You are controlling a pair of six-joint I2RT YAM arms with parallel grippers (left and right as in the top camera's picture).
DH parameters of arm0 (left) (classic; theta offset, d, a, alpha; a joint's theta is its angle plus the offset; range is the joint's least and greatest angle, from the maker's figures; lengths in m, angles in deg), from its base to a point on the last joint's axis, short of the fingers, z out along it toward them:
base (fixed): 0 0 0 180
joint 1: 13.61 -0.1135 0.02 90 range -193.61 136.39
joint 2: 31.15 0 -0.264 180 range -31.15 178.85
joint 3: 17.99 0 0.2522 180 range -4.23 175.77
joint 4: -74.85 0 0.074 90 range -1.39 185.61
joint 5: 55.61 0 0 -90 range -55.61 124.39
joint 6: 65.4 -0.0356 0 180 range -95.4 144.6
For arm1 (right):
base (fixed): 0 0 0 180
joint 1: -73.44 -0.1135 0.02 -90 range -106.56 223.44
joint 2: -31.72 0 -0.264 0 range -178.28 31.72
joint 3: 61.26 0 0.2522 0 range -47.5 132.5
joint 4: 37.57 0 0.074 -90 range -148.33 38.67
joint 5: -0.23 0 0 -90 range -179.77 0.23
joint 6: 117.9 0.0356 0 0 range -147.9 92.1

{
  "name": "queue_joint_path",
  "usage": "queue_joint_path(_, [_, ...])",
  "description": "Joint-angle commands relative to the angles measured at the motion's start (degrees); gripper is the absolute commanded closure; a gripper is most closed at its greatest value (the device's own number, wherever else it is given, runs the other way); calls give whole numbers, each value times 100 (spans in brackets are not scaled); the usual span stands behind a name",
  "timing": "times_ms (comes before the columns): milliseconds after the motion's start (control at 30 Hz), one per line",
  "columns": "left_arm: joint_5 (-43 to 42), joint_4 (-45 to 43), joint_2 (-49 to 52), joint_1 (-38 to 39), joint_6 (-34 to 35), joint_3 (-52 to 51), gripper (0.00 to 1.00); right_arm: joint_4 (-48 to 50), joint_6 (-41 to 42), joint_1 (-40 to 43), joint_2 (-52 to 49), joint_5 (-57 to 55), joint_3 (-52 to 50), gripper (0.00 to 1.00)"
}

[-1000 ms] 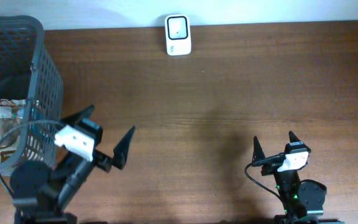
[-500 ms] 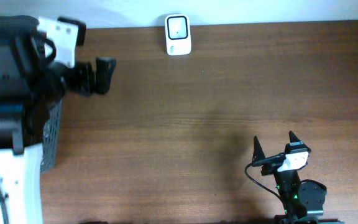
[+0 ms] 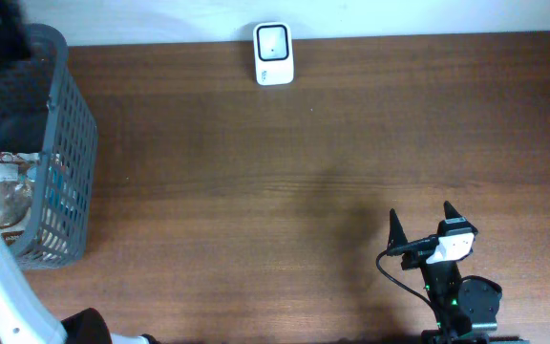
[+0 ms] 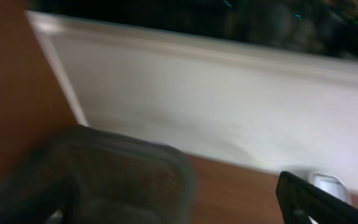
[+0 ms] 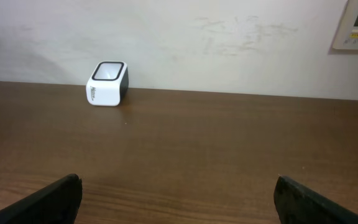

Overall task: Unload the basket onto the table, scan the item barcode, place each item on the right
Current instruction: 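Move the left gripper up and into the grey basket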

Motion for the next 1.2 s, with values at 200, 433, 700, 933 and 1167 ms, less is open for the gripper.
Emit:
queue_joint_path(200, [2264, -59, 289, -1113, 96, 105, 1, -9, 2, -4, 37, -33, -52, 2])
queue_joint_path(433, [2712, -37, 708, -1471, 94, -199, 1, -9, 2, -4, 37, -33, -52, 2])
queue_joint_path(700, [2710, 483, 1495, -1491, -800, -533, 1, -9, 0, -4, 37, -33, -52, 2])
queue_joint_path(933, [2686, 1169, 2186, -1491, -798, -605, 21, -9, 2, -4, 37, -33, -52, 2])
queue_joint_path(1167, [1958, 1740, 2409, -1491, -1169, -767, 6, -9, 0, -4, 37, -33, -52, 2])
